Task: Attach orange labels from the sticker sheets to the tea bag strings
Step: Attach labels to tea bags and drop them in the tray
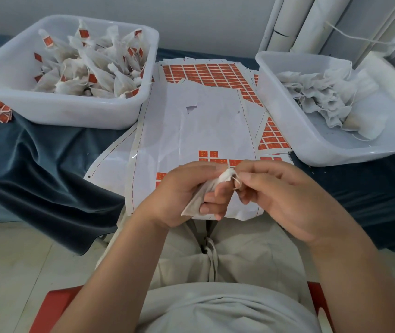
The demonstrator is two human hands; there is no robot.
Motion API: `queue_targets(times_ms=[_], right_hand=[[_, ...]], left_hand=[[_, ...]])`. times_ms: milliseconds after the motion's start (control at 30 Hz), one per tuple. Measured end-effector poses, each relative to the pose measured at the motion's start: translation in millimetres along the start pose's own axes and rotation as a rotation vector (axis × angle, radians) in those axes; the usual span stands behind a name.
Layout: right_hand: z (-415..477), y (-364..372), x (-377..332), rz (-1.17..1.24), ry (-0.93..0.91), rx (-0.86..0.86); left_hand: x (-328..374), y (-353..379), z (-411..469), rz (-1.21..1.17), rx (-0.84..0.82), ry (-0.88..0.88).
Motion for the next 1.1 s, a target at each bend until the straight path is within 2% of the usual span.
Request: queue_targets(times_ms=[200, 300, 433, 567, 767, 867, 967, 1100], right_hand=[[-8, -3, -13, -0.393, -0.092, 0.117], [-13, -1, -20, -0.583, -0.223, 0.298], [-19, 0, -26, -0.640, -0.378, 0.549], [-20, 6, -25, -0.878, -0.568, 0.597], [-20, 5, -27, -1.012, -0.667, 0.660], [-20, 6, -28, -1.061, -0.644, 0.723], [-22, 5, -29, -1.062, -0.531, 0.759], [-25, 4, -30, -1.086, -0.335, 0.684]], left_hand=[[-7, -2, 1, -0.076, 0.058, -0.030], [-8, -1, 3, -0.108, 0.059, -0.039], [-6, 1, 4, -0.157, 0.068, -0.015], [-6, 2, 6, -0.114, 0.121, 0.035], [-5, -1, 6, 0.004, 0.182, 0.037], [-4, 1, 7, 0.052, 0.198, 0.037], [-3, 3, 8, 0.129, 0.238, 0.034], [2, 6, 4, 0.467, 0.208, 0.099]])
Point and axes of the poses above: each hand's wrist, its own z-axis towards the middle knuckle, its own y-axis out of the palm, x = y × z, the point moved 4 cm from there along z, towards the middle knuckle, and after that the axes turned 10 degrees about y, right-handed, at the moved point
